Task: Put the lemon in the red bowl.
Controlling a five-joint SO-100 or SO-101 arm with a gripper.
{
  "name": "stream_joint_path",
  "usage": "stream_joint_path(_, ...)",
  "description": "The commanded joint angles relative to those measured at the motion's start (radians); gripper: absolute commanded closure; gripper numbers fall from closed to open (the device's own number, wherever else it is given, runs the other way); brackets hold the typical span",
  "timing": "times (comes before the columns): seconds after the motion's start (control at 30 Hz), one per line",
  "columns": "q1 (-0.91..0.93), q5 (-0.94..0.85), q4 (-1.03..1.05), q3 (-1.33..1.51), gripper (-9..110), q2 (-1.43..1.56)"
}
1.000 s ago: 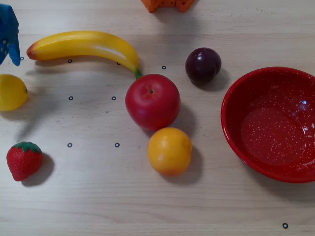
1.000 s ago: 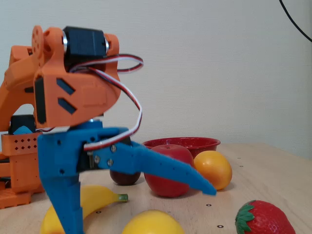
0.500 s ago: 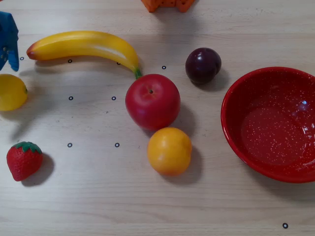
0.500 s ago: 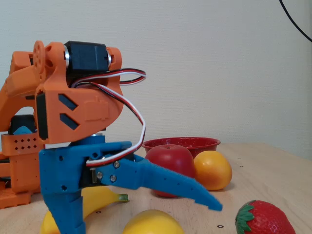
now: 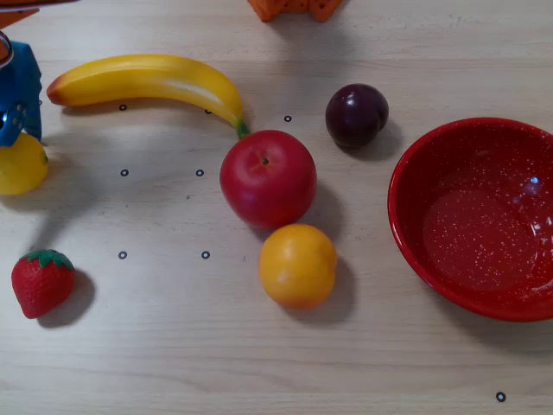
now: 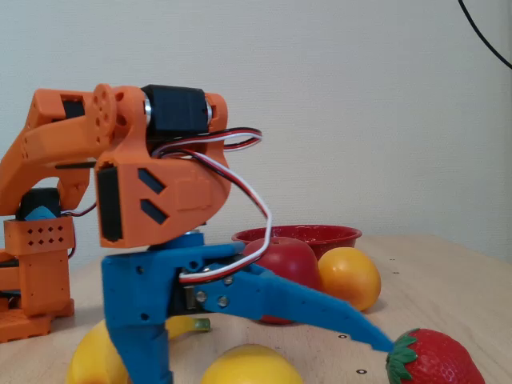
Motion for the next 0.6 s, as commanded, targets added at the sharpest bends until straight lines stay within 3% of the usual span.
stream_joint_path(0.0,0.028,-0.018,-0.034,-0.075,35,0.051)
stream_joint_path(0.57,0.017,-0.005,-0.078,-0.08,36,0.031)
